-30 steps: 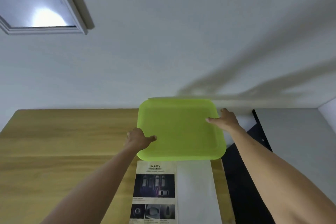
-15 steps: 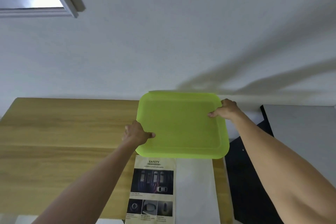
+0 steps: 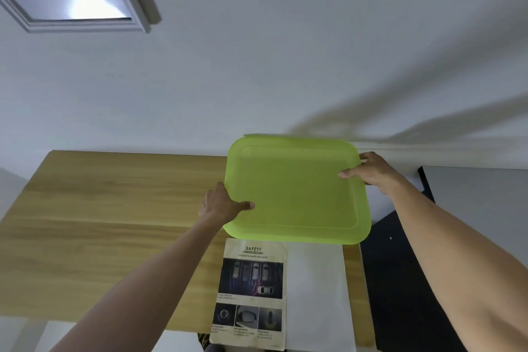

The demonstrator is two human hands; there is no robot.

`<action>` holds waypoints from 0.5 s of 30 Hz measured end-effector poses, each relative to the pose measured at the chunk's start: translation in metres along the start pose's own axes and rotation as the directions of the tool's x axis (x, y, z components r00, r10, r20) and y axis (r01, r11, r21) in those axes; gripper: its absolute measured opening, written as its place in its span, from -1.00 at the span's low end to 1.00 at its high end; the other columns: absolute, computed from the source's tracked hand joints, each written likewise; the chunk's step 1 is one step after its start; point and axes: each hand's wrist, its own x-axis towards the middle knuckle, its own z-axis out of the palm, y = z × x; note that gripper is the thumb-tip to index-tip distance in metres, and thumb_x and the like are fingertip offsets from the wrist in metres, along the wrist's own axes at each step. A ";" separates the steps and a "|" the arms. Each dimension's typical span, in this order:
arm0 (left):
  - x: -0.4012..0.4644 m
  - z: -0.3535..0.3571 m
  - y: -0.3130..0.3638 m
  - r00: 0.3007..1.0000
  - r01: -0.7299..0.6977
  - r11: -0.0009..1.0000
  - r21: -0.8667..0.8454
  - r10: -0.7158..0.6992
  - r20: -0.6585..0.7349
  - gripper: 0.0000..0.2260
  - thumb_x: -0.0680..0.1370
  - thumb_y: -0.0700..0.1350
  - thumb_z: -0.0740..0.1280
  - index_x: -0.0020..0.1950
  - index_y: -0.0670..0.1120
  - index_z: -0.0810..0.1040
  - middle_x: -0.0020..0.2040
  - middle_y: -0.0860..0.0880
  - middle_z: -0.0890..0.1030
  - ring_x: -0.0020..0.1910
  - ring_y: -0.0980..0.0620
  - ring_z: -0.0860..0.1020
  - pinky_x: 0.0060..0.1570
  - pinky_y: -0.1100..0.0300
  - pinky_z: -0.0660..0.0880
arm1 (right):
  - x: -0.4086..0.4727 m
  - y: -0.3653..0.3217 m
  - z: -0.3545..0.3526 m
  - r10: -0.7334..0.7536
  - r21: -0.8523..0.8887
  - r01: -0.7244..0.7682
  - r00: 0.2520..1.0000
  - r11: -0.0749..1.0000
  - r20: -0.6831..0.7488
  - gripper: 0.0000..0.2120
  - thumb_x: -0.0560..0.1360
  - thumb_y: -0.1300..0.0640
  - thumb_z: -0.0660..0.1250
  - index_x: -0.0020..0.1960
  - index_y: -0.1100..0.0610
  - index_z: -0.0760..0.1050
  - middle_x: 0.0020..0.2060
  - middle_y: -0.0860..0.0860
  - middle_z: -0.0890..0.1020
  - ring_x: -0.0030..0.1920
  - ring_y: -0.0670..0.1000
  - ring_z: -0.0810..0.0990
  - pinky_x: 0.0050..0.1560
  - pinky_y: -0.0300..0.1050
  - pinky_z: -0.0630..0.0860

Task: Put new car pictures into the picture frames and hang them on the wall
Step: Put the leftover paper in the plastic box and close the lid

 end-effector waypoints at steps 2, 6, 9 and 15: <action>-0.003 -0.006 -0.004 1.000 -0.008 1.000 -0.008 0.008 0.013 -0.15 0.15 0.33 0.56 0.26 -0.07 0.37 0.11 -0.07 0.54 0.01 -0.16 0.58 -0.05 -0.10 0.60 | -0.003 0.002 0.000 0.003 0.013 -0.003 1.000 1.000 0.002 -0.60 0.29 0.27 0.62 0.04 0.10 0.55 0.03 0.07 0.67 0.03 0.09 0.64 0.13 -0.01 0.53; -0.006 -0.026 -0.020 1.000 -0.009 1.000 -0.021 0.009 0.016 -0.17 0.13 0.33 0.56 0.23 -0.04 0.38 0.08 -0.05 0.56 -0.04 -0.15 0.60 -0.09 -0.08 0.62 | -0.014 0.001 0.005 0.015 0.007 -0.015 0.996 1.000 0.092 -0.22 0.27 0.20 0.64 0.39 -0.01 0.38 0.07 0.01 0.68 0.08 0.05 0.66 0.18 0.03 0.56; -0.005 -0.046 -0.038 1.000 -0.009 0.999 -0.041 0.010 0.013 -0.17 0.12 0.32 0.56 0.24 -0.02 0.40 0.09 -0.04 0.56 -0.03 -0.16 0.59 -0.09 -0.08 0.62 | -0.029 -0.009 0.020 0.026 -0.004 -0.026 0.974 1.000 0.225 -0.20 0.30 0.23 0.62 0.36 -0.23 0.34 0.08 -0.03 0.70 0.10 0.05 0.66 0.16 0.05 0.57; 0.003 -0.090 -0.095 0.999 -0.030 0.995 -0.100 0.026 -0.042 -0.13 0.16 0.27 0.58 0.35 -0.05 0.39 0.18 -0.05 0.56 0.12 -0.12 0.55 0.05 -0.08 0.57 | -0.058 -0.041 0.081 -0.120 0.002 0.122 0.968 0.993 0.221 -0.24 0.30 0.35 0.58 0.34 -0.12 0.37 0.09 -0.01 0.67 0.08 0.02 0.63 0.04 -0.10 0.53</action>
